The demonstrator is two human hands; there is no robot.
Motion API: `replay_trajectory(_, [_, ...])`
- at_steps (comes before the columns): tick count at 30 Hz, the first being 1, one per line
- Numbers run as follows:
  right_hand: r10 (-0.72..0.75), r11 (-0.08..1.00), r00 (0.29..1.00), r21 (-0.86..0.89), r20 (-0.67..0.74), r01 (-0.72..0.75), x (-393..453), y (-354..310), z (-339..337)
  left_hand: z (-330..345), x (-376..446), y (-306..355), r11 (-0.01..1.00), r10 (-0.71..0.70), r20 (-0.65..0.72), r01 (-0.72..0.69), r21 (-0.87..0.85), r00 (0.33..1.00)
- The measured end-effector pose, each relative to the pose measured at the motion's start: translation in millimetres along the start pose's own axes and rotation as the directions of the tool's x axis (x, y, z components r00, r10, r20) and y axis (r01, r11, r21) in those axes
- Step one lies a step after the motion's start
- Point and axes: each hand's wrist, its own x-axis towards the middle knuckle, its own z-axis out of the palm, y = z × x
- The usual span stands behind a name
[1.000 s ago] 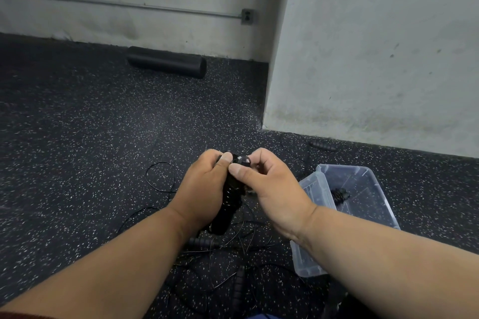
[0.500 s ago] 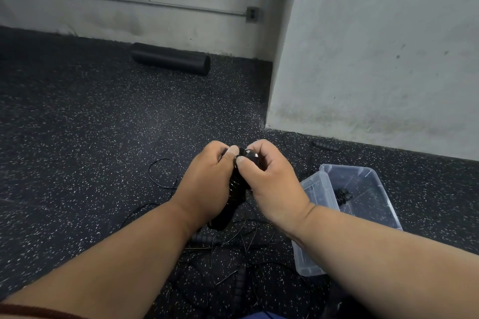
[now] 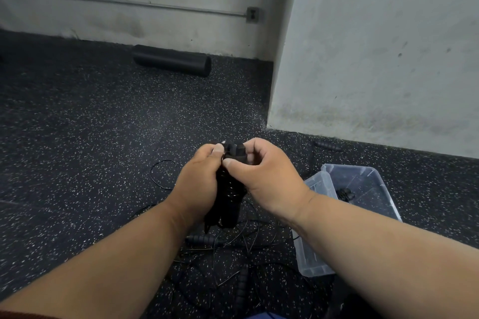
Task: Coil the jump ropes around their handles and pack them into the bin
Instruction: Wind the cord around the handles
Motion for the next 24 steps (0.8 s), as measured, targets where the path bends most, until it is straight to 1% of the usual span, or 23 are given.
replay_trajectory(2, [0.000,0.998,1.000,-0.071,0.006,0.000,1,0,-4,-1,0,3,1.000,-0.004,-0.001,0.004,-0.006,1.000])
replay_trajectory(4, [-0.008,0.993,1.000,-0.114,-0.012,0.006,0,1,-4,0,1,6,0.999,0.040,0.016,-0.040,0.033,0.999])
replay_trajectory(7, [-0.018,0.995,0.998,-0.097,-0.061,0.012,-3,4,-3,2,3,6,0.984,0.136,0.036,-0.139,0.108,0.990])
replay_trajectory(8, [-0.012,0.997,0.998,-0.072,-0.067,0.008,-3,4,-3,4,4,6,0.983,0.145,0.036,-0.148,0.106,0.989])
replay_trajectory(10, [0.013,1.000,0.997,0.001,-0.071,-0.013,-4,5,-4,8,1,4,0.992,0.110,0.047,-0.112,0.051,0.993])
replay_trajectory(13, [0.044,0.996,0.996,0.082,-0.072,-0.038,-3,3,-7,12,-2,4,0.996,0.093,0.109,-0.092,-0.014,0.990])
replay_trajectory(17, [0.052,0.997,0.994,0.069,-0.093,-0.045,-2,2,-12,14,-2,6,0.995,0.080,0.139,-0.071,-0.064,0.987])
replay_trajectory(21, [0.023,0.999,0.995,0.051,-0.102,-0.018,-1,0,-13,14,-1,3,0.992,0.123,0.136,-0.121,-0.022,0.983])
replay_trajectory(24, [0.000,1.000,0.994,0.005,-0.114,0.001,-1,-2,-13,15,0,1,0.976,0.194,0.112,-0.203,0.082,0.975])
